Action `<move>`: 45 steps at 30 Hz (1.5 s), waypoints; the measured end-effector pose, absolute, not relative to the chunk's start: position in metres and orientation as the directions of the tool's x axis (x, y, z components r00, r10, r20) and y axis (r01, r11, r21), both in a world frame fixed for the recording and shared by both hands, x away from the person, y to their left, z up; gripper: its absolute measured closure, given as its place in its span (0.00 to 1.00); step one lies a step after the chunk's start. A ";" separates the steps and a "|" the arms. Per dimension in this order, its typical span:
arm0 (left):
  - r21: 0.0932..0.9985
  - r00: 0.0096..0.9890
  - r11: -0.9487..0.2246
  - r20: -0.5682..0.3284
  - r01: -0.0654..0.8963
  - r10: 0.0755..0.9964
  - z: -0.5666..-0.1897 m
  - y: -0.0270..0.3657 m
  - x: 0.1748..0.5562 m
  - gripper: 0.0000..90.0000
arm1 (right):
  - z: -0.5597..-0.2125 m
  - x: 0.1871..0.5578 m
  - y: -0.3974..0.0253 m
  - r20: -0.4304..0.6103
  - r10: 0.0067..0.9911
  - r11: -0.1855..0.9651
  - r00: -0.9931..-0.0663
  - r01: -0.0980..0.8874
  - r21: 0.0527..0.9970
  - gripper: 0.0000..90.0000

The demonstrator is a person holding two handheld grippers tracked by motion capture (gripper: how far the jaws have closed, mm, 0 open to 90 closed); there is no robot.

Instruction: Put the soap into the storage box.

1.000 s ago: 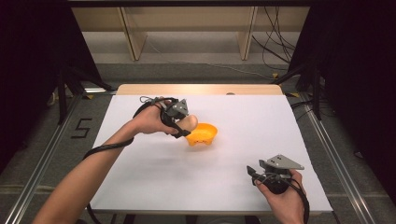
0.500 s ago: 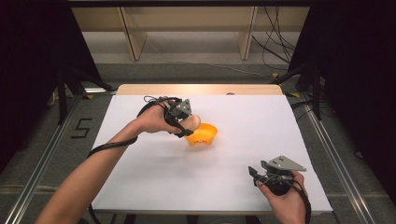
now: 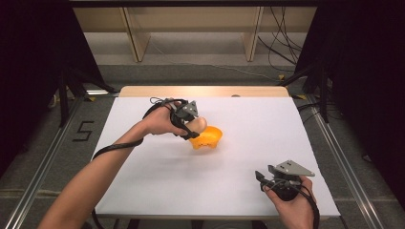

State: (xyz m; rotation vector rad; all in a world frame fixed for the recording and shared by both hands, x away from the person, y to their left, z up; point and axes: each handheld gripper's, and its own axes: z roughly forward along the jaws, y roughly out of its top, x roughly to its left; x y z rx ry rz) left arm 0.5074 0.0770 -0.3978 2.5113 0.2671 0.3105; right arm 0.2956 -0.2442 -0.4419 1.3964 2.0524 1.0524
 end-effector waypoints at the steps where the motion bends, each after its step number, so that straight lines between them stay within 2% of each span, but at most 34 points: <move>1: 0.576 0.954 -0.808 0.156 0.124 0.257 -0.398 0.076 0.508 0.36 | -0.442 0.296 -0.244 0.056 0.918 0.200 -0.392 0.581 0.789 0.53; 29: 0.509 0.963 -0.850 0.132 0.138 0.235 -0.413 0.056 0.514 0.36 | -0.442 0.297 -0.245 0.039 0.907 0.227 -0.419 0.563 0.795 0.52; 32: 0.513 0.964 -0.847 0.126 0.139 0.234 -0.414 0.054 0.513 0.36 | -0.441 0.297 -0.246 0.019 0.910 0.238 -0.414 0.559 0.794 0.52; 34: 0.536 0.960 -0.831 0.124 0.147 0.250 -0.412 0.053 0.514 0.38 | -0.441 0.295 -0.244 0.042 0.914 0.216 -0.403 0.572 0.792 0.52; 45: 0.589 0.949 -0.789 0.113 0.174 0.293 -0.394 0.060 0.503 0.36 | -0.441 0.296 -0.244 0.042 0.914 0.218 -0.405 0.574 0.789 0.51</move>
